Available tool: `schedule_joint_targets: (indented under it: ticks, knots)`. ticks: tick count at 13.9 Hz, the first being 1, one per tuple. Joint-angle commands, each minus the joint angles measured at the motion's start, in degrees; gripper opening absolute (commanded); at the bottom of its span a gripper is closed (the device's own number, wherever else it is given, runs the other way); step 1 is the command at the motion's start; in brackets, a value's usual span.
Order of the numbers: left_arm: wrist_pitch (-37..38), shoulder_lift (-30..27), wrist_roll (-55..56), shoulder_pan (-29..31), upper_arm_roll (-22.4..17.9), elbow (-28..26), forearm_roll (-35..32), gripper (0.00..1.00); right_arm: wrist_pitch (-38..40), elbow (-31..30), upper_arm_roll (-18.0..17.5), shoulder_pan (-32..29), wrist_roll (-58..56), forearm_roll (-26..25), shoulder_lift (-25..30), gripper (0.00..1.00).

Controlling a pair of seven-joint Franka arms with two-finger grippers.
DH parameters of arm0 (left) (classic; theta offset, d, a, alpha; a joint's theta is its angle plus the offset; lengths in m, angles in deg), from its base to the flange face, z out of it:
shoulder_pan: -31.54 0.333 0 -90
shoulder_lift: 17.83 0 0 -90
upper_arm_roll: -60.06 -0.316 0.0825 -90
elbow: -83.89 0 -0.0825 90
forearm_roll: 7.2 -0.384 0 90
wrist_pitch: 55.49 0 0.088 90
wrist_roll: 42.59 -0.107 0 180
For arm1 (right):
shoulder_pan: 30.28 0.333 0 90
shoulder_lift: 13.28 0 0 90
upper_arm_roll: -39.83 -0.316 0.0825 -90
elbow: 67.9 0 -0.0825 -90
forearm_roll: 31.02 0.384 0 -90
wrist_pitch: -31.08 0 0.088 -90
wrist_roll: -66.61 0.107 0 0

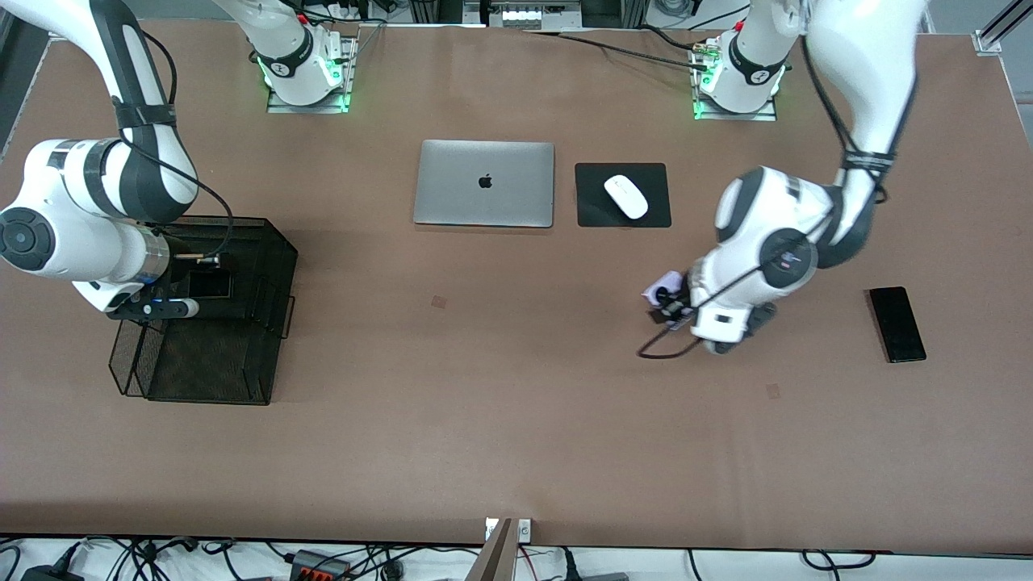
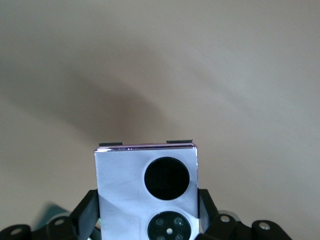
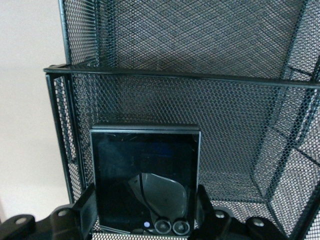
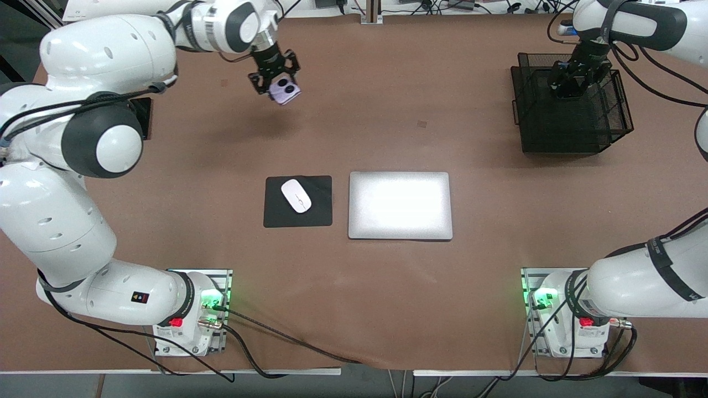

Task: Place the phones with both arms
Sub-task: 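Carry the white flip phone toward the laptop with the left gripper, then set the white flip phone down beside the laptop, open the left gripper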

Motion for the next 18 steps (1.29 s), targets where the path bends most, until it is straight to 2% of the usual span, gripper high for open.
schedule_joint_targets:
  ticks: [1,3,5,7,11,13,15,18]
  knots:
    - [1.62,3.87,7.24,-6.38,-0.67,7.37,1.04,0.49,-0.33,-0.66,-0.52,-0.37,-0.13,-0.7,0.51,0.33]
    - [0.65,6.76,10.67,-10.95,-0.76,10.95,0.95,0.49,-0.59,-0.66,-0.52,-0.11,-0.04,-0.7,-0.46,0.36]
    - [0.21,9.49,11.12,-13.42,-0.76,15.01,0.6,0.48,-0.94,-0.66,-0.52,-0.11,0.04,-0.61,-1.34,0.68]
    - [-4.78,10.73,11.39,-15.45,-0.76,15.64,0.86,0.48,-1.03,-0.57,-0.44,-0.2,-0.04,-0.61,-1.6,1.0]
    - [-12.53,14.42,7.29,-19.67,-1.46,18.36,-1.14,0.49,1.86,5.12,-0.78,-0.11,-0.22,-0.44,-0.81,1.0]
    - [-16.82,16.0,-1.48,-20.46,-1.46,18.54,-3.44,0.49,7.38,11.35,-0.96,0.07,-0.22,0.09,-1.08,1.0]
    - [-22.79,18.11,-14.04,-20.9,-1.46,18.54,-3.53,0.49,9.77,15.85,-0.96,1.2,-0.31,0.27,-1.17,1.0]
    - [-27.73,21.97,-15.33,-23.09,-1.64,21.25,-3.62,0.49,8.38,17.18,-1.05,3.14,0.04,0.44,-1.52,1.0]
